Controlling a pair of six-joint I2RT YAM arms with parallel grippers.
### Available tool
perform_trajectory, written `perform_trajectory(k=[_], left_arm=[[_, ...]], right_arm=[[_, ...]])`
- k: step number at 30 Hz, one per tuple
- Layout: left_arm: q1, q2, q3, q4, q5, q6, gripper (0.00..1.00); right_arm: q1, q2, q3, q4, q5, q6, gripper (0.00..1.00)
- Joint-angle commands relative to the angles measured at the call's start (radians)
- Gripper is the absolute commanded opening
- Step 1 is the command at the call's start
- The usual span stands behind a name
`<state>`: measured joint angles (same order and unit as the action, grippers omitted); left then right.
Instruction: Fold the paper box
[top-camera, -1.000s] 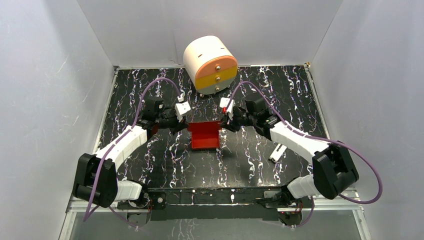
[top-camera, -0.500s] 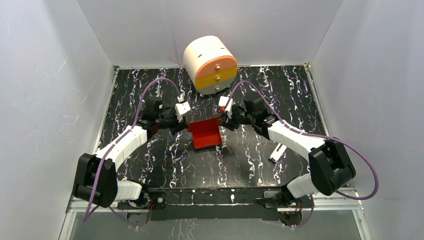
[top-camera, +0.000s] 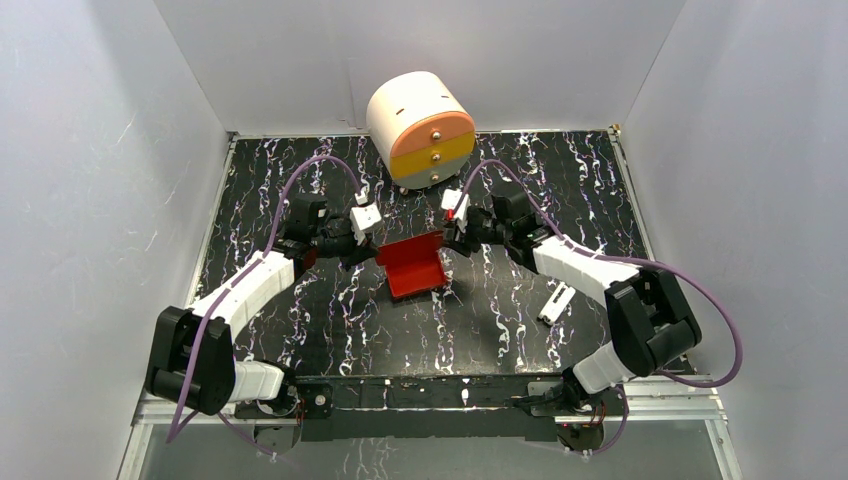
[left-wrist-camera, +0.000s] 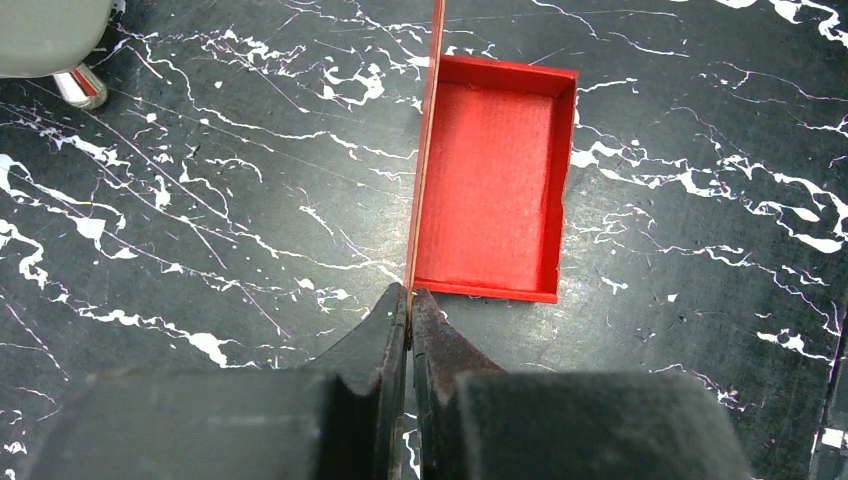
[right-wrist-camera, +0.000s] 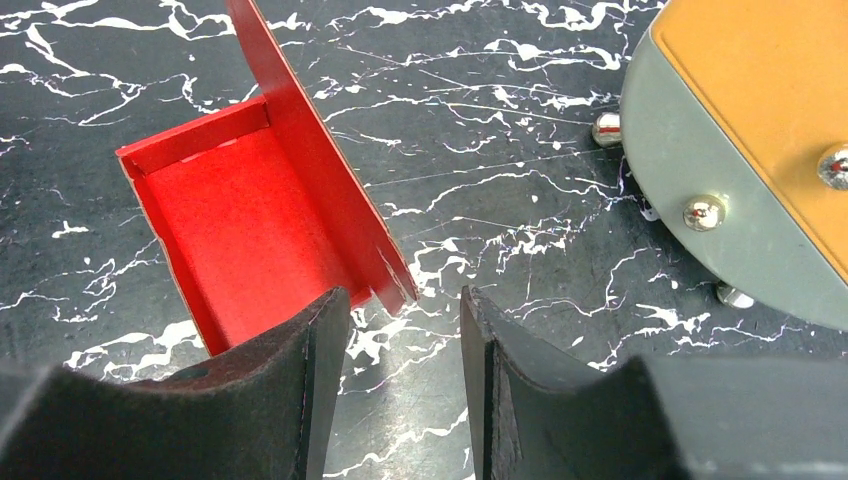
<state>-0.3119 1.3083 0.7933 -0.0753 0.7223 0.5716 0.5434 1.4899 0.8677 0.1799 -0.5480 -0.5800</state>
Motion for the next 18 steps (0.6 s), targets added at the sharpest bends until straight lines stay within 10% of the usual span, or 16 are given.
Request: perform_trajectory(k=[1, 18], left_arm=[[-0.003, 0.008, 0.01, 0.009, 0.047, 0.014, 0.0], [-0.004, 0.042, 0.033, -0.007, 0.052, 0.011, 0.0]], right_arm=[[-0.014, 0.023, 0.049, 0.039, -0.105, -0.056, 0.54], [-0.037, 0.109, 0.159, -0.103, -0.205, -0.087, 0.22]])
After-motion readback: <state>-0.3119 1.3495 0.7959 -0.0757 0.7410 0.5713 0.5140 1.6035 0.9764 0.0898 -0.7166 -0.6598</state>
